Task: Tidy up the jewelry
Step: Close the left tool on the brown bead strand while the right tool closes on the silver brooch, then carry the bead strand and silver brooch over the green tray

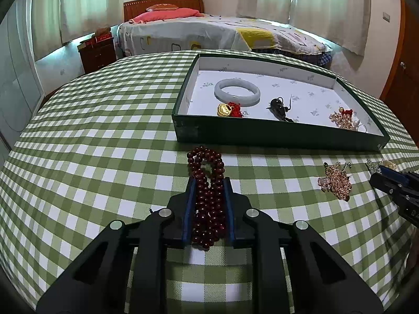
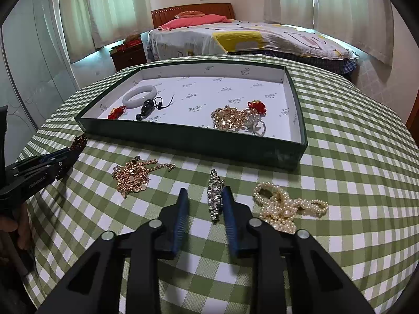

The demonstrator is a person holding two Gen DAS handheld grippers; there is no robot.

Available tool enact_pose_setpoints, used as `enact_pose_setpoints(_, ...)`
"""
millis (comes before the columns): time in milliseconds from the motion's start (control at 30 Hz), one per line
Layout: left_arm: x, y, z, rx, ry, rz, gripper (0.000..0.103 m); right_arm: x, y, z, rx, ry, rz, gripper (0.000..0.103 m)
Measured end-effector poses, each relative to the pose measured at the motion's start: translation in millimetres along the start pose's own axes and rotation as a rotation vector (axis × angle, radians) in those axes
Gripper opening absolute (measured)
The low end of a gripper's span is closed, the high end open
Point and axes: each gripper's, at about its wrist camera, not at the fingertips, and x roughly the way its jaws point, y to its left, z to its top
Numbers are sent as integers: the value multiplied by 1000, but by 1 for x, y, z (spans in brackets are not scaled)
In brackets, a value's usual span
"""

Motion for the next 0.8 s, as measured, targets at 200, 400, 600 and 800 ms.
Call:
enact_pose_setpoints(200,-2,1,0,-10,-5,-14,16,-1,-2,-1,5,-2,-15,12)
enact_pose_setpoints(400,-5,1,0,-13,-19,-18,12,-5,1,-5,-4,-18,-27,12)
enact_pose_setpoints(600,-9,2,0,-26,-20,-25,11,-14,0,-3,-10,-46,-38,12)
enact_pose_setpoints(800,-19,1,2,-23,-40,-30,11,-18,-2,-1,-6,-59,-36,12)
